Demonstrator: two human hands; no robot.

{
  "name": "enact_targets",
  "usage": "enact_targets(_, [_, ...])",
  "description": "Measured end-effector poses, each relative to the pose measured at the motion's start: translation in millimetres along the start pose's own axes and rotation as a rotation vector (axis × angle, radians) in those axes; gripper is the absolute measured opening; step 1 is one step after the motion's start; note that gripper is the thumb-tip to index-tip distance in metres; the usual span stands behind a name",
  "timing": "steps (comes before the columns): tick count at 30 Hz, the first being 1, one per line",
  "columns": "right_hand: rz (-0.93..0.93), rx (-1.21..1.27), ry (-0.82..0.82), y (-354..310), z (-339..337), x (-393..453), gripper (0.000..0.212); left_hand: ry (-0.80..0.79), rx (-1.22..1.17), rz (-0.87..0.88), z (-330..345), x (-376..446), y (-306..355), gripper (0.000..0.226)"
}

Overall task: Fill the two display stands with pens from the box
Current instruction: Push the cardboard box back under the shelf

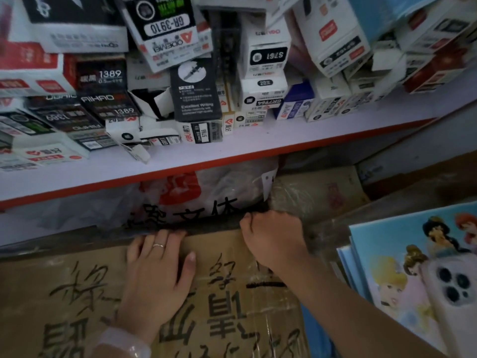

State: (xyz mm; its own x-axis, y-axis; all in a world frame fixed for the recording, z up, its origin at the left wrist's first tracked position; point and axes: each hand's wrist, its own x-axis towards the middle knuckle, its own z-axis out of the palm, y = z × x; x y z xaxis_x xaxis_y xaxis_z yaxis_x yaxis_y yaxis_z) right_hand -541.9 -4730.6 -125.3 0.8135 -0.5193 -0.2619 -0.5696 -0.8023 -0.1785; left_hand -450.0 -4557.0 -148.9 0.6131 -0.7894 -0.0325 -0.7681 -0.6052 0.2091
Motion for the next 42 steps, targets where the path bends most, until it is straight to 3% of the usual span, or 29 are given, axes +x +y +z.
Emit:
enact_targets(7, [0.032,0.144,-0.269,8,-3,11,0.043,0.007,-0.006,0.006,8,3,-4,0.039])
enact_targets(9, [0.061,0.198,-0.437,13,-10,20,0.036,0.013,-0.015,0.017,9,3,-4,0.04])
enact_targets(12, [0.173,0.302,-0.601,26,-32,45,0.045,0.03,-0.022,0.028,9,3,-4,0.042])
enact_targets(18, [0.206,0.094,-0.64,72,-55,62,0.03,0.043,-0.043,0.027,10,3,-5,0.038])
enact_targets(28, [0.044,0.248,-0.731,71,-64,34,0.051,0.023,-0.034,0.012,8,3,-4,0.041])
enact_targets(34, [-0.162,0.113,-0.78,77,-53,14,0.08,0.025,-0.025,0.015,9,3,-4,0.039])
enact_targets(39, [-0.181,0.015,-0.629,74,-44,14,0.054,0.045,-0.026,0.026,10,4,-3,0.035])
enact_targets(42, [-0.158,-0.022,-0.627,71,-44,16,0.048,0.041,-0.02,0.03,11,4,-4,0.035])
